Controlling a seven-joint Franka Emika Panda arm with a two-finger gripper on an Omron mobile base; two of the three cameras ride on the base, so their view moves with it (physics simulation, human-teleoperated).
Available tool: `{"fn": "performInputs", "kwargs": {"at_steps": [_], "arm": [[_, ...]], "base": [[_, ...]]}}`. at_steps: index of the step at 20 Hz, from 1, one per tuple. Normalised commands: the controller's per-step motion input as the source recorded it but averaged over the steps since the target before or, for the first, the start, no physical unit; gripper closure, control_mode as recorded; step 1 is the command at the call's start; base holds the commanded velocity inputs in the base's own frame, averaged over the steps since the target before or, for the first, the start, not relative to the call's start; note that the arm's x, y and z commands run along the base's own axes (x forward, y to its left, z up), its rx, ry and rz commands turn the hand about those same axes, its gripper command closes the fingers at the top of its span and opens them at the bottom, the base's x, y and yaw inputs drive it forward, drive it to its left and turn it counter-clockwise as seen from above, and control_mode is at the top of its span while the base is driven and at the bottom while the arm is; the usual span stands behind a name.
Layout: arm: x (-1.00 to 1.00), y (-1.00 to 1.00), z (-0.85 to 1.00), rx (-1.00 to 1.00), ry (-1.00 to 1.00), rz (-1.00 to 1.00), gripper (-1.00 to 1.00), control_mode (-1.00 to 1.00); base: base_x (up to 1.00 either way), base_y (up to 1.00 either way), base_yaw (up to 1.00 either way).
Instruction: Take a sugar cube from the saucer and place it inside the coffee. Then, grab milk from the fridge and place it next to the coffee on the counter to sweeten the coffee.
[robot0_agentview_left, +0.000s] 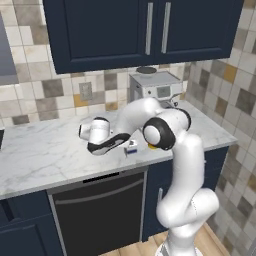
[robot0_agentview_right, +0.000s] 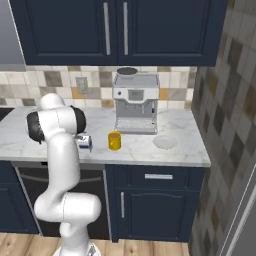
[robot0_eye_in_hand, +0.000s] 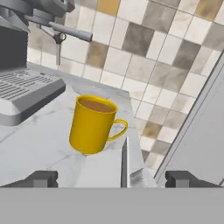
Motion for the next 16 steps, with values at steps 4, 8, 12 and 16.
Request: {"fn": "performInputs", "kwargs": {"at_steps": [4,8,12,16], "arm": [[-0.15,0.37,0.07,-0.03,-0.13,-0.10,-1.00,-1.00],[-0.11,0.48,0.19,-0.09,-0.21,-0.09,-1.00,-1.00],[-0.93,0.07,0.22,-0.01,-0.45,-0.06,-1.00,-1.00],[-1.00,-0.44,0.02,0.11,-0.50,0.00,-1.00,-1.00]], "base": [[0.00,0.00,0.00],[0.00,0.00,0.00],[0.00,0.00,0.00],[0.00,0.00,0.00]]}}
